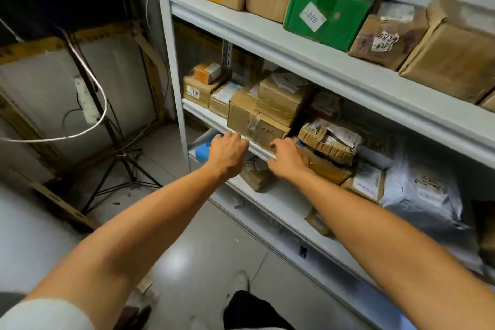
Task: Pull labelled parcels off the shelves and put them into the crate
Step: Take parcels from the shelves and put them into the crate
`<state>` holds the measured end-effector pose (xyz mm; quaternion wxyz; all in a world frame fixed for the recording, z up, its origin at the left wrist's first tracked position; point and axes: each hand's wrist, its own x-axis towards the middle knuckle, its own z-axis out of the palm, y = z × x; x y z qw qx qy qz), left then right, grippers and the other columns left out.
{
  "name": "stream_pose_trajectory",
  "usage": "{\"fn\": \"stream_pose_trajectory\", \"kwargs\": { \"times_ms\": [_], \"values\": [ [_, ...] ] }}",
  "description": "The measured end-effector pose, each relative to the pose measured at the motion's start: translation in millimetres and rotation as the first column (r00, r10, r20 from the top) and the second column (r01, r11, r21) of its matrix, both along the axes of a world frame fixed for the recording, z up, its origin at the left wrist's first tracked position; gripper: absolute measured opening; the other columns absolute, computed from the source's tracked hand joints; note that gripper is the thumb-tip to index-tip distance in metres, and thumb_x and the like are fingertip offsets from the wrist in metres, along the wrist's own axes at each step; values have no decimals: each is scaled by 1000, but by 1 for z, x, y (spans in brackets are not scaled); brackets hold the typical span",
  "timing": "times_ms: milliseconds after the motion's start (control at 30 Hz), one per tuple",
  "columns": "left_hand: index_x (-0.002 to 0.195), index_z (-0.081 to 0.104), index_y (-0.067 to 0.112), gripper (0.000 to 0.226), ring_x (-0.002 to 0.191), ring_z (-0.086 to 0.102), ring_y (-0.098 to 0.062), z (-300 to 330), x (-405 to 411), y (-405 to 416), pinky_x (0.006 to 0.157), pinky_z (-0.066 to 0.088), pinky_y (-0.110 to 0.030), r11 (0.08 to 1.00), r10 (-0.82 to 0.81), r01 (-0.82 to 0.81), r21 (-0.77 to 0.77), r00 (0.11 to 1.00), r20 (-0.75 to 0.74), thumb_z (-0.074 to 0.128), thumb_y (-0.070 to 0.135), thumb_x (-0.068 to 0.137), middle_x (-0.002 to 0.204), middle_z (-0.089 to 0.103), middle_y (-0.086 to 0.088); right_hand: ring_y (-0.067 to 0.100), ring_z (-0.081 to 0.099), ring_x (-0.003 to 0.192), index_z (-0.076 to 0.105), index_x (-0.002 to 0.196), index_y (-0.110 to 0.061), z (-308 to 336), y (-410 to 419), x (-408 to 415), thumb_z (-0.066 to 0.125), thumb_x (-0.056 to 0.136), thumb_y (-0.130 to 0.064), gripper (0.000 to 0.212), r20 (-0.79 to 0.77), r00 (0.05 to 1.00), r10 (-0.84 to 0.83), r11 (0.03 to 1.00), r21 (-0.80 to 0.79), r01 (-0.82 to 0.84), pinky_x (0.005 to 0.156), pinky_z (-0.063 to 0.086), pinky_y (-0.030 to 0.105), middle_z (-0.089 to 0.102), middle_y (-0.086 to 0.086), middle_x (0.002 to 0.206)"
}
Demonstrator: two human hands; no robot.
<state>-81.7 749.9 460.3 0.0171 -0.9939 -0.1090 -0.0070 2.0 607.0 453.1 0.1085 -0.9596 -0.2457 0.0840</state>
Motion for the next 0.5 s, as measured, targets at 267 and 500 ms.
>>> {"fn": "stream_pose_trajectory", "kwargs": {
  "times_ms": [267, 500],
  "values": [
    [141, 40, 14, 64, 114, 53, -29, -7, 80, 41, 79, 46, -39, 953, 25, 1, -304, 996, 81, 69, 19, 85, 126, 49, -11, 24, 49, 110, 23, 147, -22, -7, 36, 65, 69, 86, -7, 77, -48, 961, -273, 850, 455, 265, 78, 52, 28, 13, 10, 150],
    [158, 9, 6, 93, 144, 30, -31, 1, 139, 53, 112, 28, -28, 629, 140, 36, -776, 977, 159, 68, 22, 88, 159, 28, -16, 35, 21, 151, -9, 160, -29, -5, 54, 101, 70, 91, -17, 106, -416, 833, -365, 588, 591, 553, 119, 29, 50, 7, 13, 167]
  ]
}}
